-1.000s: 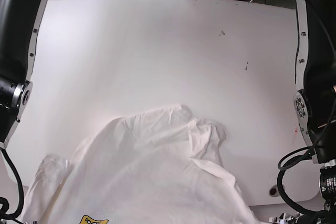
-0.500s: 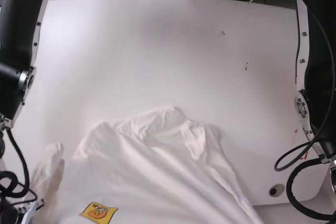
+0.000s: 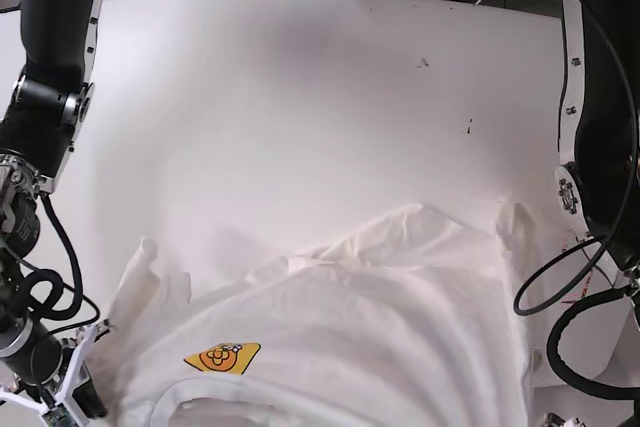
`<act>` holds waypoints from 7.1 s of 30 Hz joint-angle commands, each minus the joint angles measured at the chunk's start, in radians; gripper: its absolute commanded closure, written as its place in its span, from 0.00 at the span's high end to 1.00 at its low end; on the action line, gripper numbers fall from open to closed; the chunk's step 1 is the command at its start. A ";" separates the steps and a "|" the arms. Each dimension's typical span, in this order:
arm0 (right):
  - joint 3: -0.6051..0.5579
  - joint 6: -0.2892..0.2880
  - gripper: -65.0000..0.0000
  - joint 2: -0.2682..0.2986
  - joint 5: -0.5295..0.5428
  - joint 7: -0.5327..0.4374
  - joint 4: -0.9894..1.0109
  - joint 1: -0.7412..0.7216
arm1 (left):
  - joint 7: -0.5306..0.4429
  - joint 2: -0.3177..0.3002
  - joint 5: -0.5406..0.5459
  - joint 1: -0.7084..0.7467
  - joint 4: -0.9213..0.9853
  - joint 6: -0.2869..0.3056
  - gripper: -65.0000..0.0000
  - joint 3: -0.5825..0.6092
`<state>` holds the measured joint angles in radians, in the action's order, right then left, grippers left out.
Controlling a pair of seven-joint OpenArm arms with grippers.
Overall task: Layout the t-shirt on the table in an organized manner, then fold the t-shirt properly
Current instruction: 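Lay the shirt down with both grippers, drawing it across the table, then release the left gripper and move it to the shirt's bunched edge, then lower the left gripper onto the bunched fabric and grasp it, then lift the shirt high with both grippers, stretching it between them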
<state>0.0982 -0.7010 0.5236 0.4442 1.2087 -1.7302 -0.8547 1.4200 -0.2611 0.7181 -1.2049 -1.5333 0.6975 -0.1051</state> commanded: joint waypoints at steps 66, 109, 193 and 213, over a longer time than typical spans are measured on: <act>0.196 0.003 0.00 -0.056 -0.003 -0.020 -0.267 0.648 | -0.024 0.202 0.007 1.095 -0.385 0.001 0.00 -0.114; 0.188 0.003 0.00 -0.093 -0.003 -0.020 -0.267 0.641 | -0.098 -0.077 0.001 0.917 0.003 0.001 0.60 -0.572; 0.191 0.003 0.00 -0.093 -0.003 -0.020 -0.267 0.613 | -0.713 -0.042 -0.171 0.739 0.822 -0.117 0.19 -0.308; 0.235 0.003 0.00 -0.090 -0.003 -0.020 -0.265 0.553 | -0.698 -0.062 -0.097 0.705 0.656 -0.200 0.00 -0.318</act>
<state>0.2886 -0.7006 0.4126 0.4335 1.2087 -1.9804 -0.2523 0.7197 -0.2897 0.5793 -0.4622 -0.7818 0.4877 -0.4217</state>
